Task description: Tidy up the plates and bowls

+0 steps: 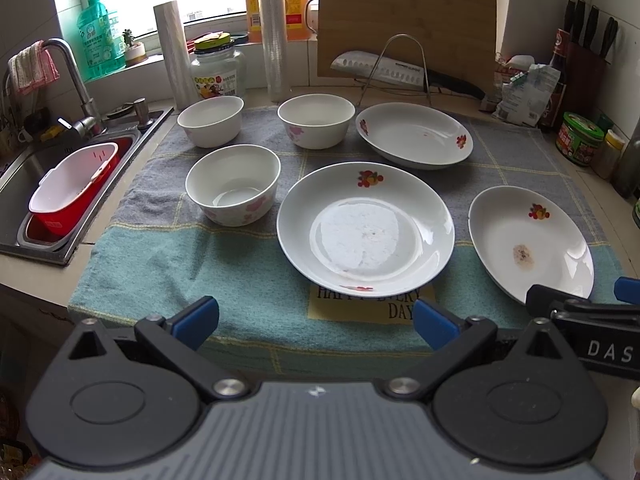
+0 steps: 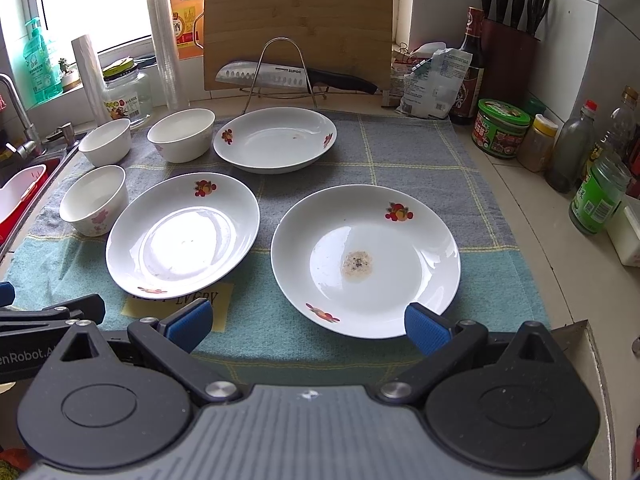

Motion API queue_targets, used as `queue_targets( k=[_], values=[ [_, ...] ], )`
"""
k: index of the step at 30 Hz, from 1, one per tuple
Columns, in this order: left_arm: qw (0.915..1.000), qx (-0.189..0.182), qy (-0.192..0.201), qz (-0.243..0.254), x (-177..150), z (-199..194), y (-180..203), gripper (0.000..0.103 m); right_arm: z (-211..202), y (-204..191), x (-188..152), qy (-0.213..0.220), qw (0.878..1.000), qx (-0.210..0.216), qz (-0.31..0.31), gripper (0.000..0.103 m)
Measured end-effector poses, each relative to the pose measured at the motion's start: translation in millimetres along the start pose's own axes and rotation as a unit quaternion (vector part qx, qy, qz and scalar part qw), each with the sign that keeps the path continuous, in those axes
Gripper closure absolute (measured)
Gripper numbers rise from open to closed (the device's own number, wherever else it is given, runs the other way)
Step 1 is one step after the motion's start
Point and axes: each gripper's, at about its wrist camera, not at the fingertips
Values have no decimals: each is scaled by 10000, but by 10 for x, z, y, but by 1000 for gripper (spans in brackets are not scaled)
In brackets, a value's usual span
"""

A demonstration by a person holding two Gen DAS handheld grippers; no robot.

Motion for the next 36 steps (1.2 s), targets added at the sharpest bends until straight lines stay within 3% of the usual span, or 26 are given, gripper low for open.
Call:
queue_targets(
  k=[36],
  values=[
    [10000, 32, -25, -12, 24, -25, 53, 1, -7, 97, 18, 73, 10000, 9, -16, 0]
  ],
)
Point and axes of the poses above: each gripper's, at about its wrist camera, not at the fingertips, and z roughly the way its jaws point, y to its right, x to its top, and after that the axes turned 7 degrees about x, right-handed
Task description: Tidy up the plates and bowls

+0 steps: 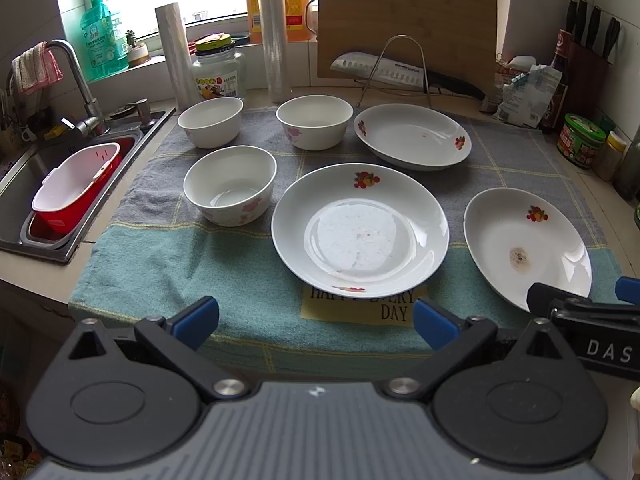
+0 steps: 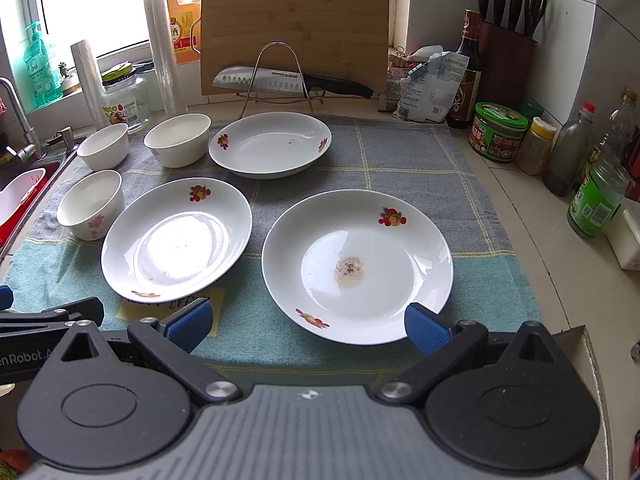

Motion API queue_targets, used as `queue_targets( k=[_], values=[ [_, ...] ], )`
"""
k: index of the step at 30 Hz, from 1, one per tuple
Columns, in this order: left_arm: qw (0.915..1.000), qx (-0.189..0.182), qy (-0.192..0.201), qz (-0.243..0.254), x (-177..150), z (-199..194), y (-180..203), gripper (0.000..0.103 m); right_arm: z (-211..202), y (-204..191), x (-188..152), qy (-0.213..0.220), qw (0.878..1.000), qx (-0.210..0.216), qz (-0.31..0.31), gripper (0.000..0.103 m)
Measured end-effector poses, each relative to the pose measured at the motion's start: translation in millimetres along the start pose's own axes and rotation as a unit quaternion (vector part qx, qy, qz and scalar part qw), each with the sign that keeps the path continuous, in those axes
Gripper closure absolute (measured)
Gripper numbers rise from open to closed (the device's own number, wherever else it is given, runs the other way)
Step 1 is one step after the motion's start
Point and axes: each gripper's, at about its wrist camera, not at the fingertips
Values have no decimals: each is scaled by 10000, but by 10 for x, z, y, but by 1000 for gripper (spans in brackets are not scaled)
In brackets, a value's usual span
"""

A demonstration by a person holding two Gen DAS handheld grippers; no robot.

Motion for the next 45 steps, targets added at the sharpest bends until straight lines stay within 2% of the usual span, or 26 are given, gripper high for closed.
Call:
queue_targets(
  k=[12, 17, 33, 37, 45],
  values=[
    [10000, 0, 27, -3, 8, -43, 34, 1, -49, 13, -26, 74, 10000, 3, -24, 0],
    [9999, -124, 103, -20, 15, -51, 41, 1, -64, 44, -39, 185, 9998, 49, -72, 0],
    [9967, -428, 635, 262, 35, -23, 150, 1, -90, 302, -203, 646, 9961, 244, -551, 0],
    [9963, -562, 580, 300, 35, 48, 180, 1, 5, 447, -290, 595, 9967, 214, -508, 0],
    [9955, -692, 459, 457, 27, 149, 222, 1, 302, 706, -466, 173, 9994, 150, -277, 0]
  ],
)
Point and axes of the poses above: each gripper's, at about its wrist camera, not at the fingertips, and z roughly the way its jaws point, y to its right, x to its top, and after that the axes turned 7 degrees about x, right-handed
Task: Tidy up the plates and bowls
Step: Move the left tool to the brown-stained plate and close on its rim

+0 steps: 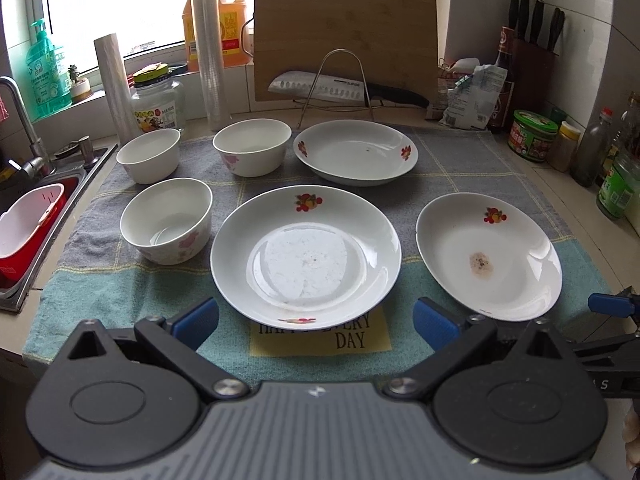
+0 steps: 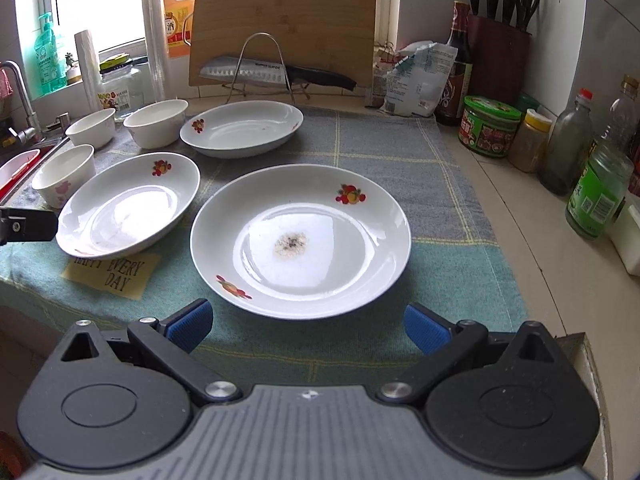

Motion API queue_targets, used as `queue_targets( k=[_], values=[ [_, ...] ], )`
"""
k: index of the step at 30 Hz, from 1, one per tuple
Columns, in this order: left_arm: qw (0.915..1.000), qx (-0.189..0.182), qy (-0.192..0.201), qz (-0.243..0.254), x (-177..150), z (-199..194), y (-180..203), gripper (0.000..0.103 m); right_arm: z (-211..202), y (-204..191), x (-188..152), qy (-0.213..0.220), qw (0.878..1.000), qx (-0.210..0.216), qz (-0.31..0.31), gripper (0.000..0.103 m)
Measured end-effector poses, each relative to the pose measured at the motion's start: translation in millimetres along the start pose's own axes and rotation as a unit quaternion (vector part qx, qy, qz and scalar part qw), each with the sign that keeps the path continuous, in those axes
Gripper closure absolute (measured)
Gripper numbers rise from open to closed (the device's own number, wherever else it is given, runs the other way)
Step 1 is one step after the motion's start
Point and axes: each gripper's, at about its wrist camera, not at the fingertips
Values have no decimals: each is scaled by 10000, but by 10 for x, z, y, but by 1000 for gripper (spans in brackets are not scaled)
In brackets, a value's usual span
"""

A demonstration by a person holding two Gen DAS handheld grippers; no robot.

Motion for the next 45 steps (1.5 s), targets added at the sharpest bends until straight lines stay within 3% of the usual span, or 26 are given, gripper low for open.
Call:
queue_targets(
  k=[6, 10, 21, 33, 36, 39, 45],
  values=[
    [9997, -165, -149, 31, 24, 92, 34, 1, 150, 40, -45, -107, 9999, 9, -16, 0],
    [9997, -79, -177, 165, 53, 146, 86, 1, 266, 58, -38, -152, 9999, -3, -46, 0],
    [9988, -414, -251, 101, 224, 318, 134, 1, 567, 93, -29, -285, 9993, 45, -221, 0],
    [9954, -530, -356, 712, 533, 545, 330, 1, 621, 131, 4, -162, 9981, 293, -516, 0],
    [9909, -640, -413, 1113, 674, 630, 475, 1, 623, 129, 11, -196, 9982, 281, -500, 0],
    [9810, -787, -294, 1748, 774, 725, 686, 1, 625, 128, 13, -203, 9982, 275, -487, 0],
    [9612, -1568, -399, 2234, 974, 958, 923, 1, 627, 102, 14, -228, 9989, 168, -381, 0]
  ],
)
Point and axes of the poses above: each gripper's, at about its wrist camera, not at the fingertips, and z roughly the way its jaws point, y to its right, x to its top, and after that the axes turned 7 degrees about x, right-handed
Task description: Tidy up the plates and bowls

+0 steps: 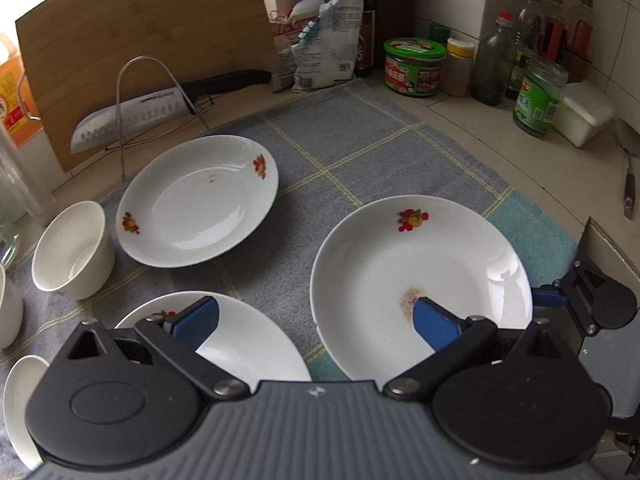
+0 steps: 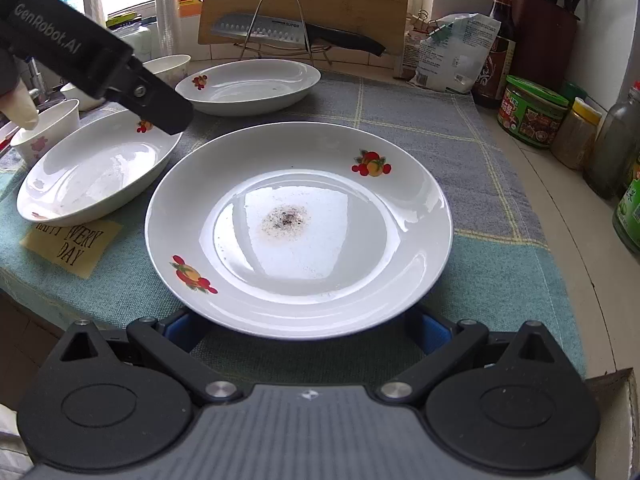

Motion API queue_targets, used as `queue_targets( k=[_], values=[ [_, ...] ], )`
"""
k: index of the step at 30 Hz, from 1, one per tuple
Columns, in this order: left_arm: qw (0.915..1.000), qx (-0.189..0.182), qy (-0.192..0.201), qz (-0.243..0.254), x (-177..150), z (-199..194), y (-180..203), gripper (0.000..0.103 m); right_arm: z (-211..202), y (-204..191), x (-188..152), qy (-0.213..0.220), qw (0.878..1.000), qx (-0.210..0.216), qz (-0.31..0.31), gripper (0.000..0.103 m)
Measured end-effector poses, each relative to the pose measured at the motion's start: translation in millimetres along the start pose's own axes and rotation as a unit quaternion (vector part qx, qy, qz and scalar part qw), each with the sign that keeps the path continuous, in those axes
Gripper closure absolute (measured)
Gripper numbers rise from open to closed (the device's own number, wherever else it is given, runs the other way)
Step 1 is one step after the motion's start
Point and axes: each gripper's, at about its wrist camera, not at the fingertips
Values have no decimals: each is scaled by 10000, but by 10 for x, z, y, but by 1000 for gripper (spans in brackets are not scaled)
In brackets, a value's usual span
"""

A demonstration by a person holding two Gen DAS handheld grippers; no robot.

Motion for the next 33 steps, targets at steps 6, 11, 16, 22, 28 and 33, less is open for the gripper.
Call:
queue_targets(
  k=[6, 11, 16, 22, 28, 33],
  values=[
    [9973, -536, -116, 483, 162, 195, 13, 1, 1, -9, 2, 2, 10000, -40, 44, 0],
    [9912, -932, -218, 910, 230, 351, 28, 2, -6, -31, -12, 18, 9999, -121, 113, 0],
    [9851, -1334, -421, 1001, 314, 514, 63, 3, -25, -33, -50, 124, 9998, -111, 89, 0],
    [9785, -1537, -706, 1180, 423, 662, 153, 8, -33, -7, -82, 239, 9997, 33, -69, 0],
    [9764, -1452, -1044, 1212, 485, 800, 238, 15, -31, 50, -100, 375, 9984, 272, -325, 0],
    [9739, -1489, -1189, 1237, 505, 860, 252, 18, -35, 87, -123, 472, 9971, 396, -447, 0]
  ],
)
Point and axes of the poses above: each gripper's, at about its wrist camera, not at the fingertips, and z roughly the way its jaws point, y to its right, x to its top, and after that the axes turned 7 degrees about x, right-handed
